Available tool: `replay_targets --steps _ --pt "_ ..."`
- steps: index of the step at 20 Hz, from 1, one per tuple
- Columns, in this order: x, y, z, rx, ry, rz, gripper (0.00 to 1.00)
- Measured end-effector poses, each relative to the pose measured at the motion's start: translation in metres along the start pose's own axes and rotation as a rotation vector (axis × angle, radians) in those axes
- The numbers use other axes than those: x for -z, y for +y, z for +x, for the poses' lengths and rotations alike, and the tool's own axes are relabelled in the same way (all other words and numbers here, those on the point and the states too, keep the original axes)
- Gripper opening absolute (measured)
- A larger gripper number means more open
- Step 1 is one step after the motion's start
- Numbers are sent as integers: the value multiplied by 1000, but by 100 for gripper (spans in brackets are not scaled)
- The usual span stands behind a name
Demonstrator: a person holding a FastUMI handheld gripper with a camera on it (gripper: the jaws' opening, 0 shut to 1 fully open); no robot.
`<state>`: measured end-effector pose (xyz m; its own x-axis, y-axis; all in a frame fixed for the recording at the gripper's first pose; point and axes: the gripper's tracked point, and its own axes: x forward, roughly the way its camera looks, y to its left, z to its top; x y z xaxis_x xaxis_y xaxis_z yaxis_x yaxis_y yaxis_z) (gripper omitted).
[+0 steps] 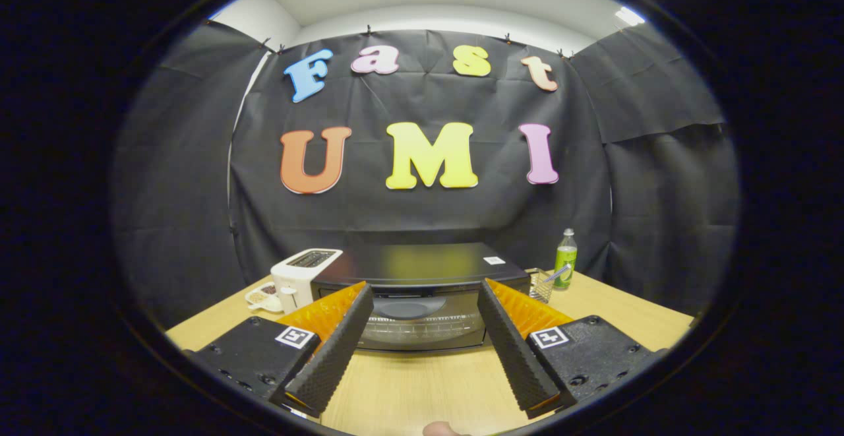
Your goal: Open the toaster oven, put the food inside, and close the toaster oven door.
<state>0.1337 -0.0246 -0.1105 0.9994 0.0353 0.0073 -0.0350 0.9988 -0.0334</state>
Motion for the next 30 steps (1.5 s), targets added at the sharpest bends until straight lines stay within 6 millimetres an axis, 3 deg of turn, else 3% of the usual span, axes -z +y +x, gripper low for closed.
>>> replay_targets --steps 3,8,11,14,18,24,28,30 --pt "-35 -2 -37 27 0 13 100" --pt "-92 13 -100 -26 -42 18 100" --pt "-106 11 -128 5 -31 -16 100" --pt "-121 19 -143 -12 -71 -19 100" --pt "-99 21 -153 -38 -41 29 100" --pt "-77 7 -146 -31 11 41 100" --pt "-64 8 -147 -36 30 21 100" --pt "-67 9 -149 -41 16 23 100"
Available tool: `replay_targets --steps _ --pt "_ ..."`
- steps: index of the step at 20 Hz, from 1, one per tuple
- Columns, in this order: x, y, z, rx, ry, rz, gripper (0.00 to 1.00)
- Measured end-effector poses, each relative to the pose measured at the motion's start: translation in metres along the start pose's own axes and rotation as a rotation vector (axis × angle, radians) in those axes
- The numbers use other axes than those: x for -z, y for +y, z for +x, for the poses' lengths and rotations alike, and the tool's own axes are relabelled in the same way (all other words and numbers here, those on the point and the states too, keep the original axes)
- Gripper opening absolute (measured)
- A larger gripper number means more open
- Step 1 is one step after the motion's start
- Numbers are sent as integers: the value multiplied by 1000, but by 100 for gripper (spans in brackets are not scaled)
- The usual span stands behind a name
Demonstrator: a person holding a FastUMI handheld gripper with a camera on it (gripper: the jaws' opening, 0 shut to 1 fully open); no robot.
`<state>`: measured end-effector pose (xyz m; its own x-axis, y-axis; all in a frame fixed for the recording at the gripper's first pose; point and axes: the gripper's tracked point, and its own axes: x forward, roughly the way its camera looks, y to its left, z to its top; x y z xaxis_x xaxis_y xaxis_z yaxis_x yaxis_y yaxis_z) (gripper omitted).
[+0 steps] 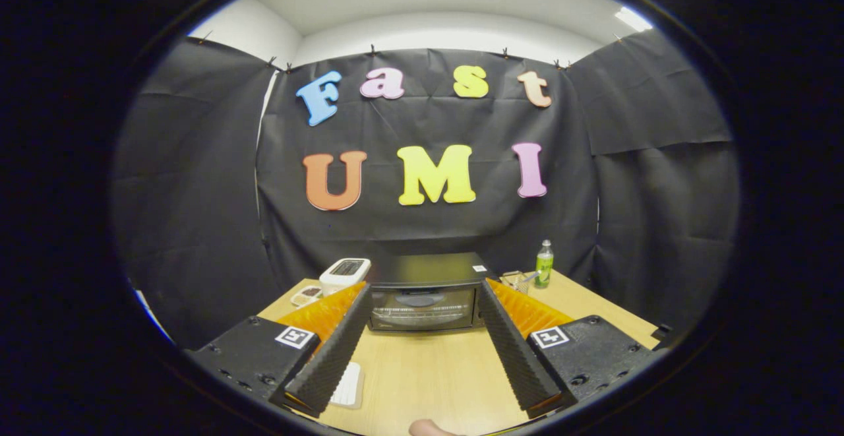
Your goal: Open the toaster oven, put the food inside, and close the toaster oven door.
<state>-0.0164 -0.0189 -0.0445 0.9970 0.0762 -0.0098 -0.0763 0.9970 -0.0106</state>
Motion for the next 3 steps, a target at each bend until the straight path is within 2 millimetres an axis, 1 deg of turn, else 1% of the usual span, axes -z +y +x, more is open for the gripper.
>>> replay_targets --steps 3 --pt "-3 -1 -4 1 -24 -10 100"
